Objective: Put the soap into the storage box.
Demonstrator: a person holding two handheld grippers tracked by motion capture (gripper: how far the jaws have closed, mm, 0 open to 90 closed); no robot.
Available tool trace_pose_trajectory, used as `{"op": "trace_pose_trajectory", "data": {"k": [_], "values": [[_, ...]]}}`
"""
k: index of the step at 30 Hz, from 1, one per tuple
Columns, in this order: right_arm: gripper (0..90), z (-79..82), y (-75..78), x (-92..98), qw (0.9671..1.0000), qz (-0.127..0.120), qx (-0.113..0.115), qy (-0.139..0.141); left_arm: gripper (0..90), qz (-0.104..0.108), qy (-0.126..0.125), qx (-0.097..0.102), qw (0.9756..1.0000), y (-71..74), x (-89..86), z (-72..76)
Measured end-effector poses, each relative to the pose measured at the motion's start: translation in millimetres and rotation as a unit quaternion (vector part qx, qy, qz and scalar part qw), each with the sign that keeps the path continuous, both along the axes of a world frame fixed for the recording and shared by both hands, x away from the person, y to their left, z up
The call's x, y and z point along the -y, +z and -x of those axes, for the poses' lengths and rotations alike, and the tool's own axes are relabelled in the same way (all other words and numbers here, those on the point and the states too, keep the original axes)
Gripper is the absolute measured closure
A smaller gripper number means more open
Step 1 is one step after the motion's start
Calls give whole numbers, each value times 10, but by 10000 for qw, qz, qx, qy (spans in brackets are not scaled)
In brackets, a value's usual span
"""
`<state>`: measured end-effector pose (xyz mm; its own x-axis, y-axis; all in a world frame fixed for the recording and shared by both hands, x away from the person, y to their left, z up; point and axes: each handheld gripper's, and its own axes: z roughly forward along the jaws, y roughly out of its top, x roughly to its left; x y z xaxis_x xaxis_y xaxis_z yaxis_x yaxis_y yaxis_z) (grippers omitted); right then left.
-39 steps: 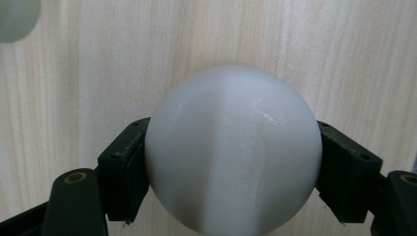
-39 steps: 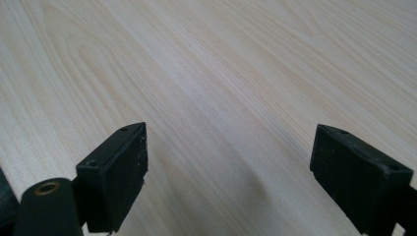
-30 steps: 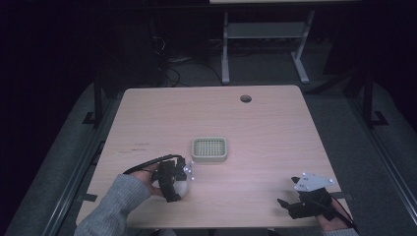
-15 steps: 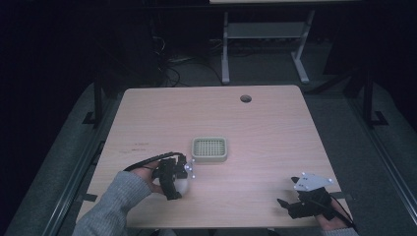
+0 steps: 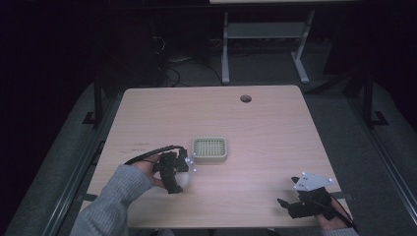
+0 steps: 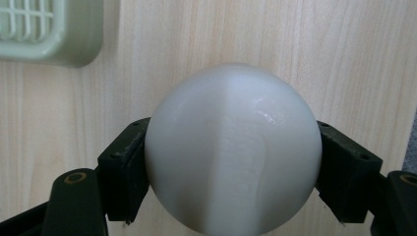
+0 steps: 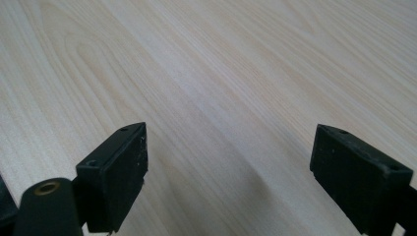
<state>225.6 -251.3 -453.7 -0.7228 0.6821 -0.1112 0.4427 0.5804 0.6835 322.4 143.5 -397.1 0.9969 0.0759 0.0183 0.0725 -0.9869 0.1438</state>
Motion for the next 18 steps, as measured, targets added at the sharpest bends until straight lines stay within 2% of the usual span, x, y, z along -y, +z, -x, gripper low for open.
{"op": "trace_pose_trajectory", "data": {"k": [8, 13, 18], "values": [[140, 1, -1, -3, 10000, -10, -6, 10, 242, -33, -96, 52, 9999, 131, 93, -86], [139, 5, 3, -3, 10000, -39, -6, -10, 242, 27, -110, 33, 9999, 176, 141, -130], [139, 4, 4, -5, 10000, -20, 23, 21, 242, 2, -129, 56, 9999, 207, 203, -174]]}}
